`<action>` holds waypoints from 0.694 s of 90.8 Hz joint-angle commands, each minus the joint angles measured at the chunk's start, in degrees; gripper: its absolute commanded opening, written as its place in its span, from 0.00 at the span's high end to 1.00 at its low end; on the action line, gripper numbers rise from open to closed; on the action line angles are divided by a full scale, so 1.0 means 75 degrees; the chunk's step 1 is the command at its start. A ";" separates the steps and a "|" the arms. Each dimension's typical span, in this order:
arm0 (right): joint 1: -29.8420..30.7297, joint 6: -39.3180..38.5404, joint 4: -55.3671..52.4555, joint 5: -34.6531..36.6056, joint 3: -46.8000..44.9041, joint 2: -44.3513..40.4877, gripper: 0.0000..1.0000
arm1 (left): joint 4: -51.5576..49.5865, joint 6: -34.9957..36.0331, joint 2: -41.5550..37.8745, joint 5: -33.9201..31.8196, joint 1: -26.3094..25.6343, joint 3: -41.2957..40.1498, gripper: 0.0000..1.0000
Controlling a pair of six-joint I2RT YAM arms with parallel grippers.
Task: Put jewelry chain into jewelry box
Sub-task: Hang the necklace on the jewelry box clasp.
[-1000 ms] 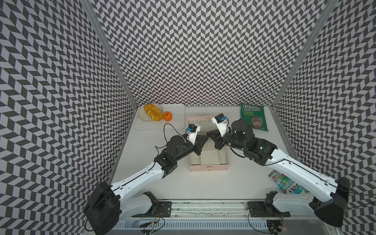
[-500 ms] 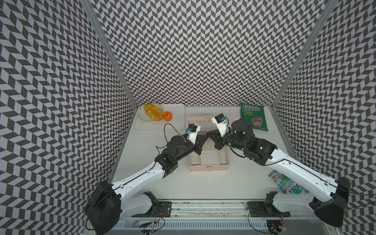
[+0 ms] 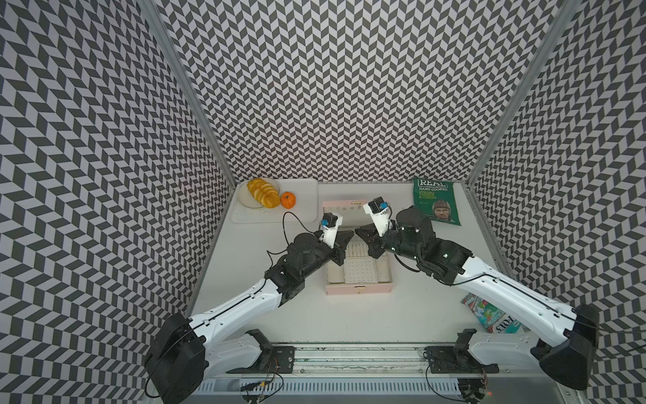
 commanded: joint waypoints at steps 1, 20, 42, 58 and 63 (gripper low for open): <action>-0.0136 -0.0105 0.1004 -0.0085 -0.0110 0.0179 1.00 | -0.0397 0.0152 -0.0035 -0.0318 0.0067 0.0317 1.00; -0.0255 -0.0132 0.1454 -0.0351 -0.0085 0.0699 1.00 | -0.0650 0.0143 0.0280 -0.0269 0.0385 0.0506 1.00; -0.0532 -0.0174 0.1595 -0.0584 0.0230 0.1494 1.00 | -0.0468 0.0078 0.0687 0.0003 0.0857 0.0652 1.00; -0.0711 -0.0226 0.1706 -0.0670 0.0608 0.2098 1.00 | -0.0283 0.0015 0.1100 0.0219 0.1190 0.0905 1.00; -0.0755 -0.0217 0.1733 -0.0679 0.0727 0.2266 1.00 | -0.0269 0.0040 0.1273 0.0225 0.1249 0.1023 1.00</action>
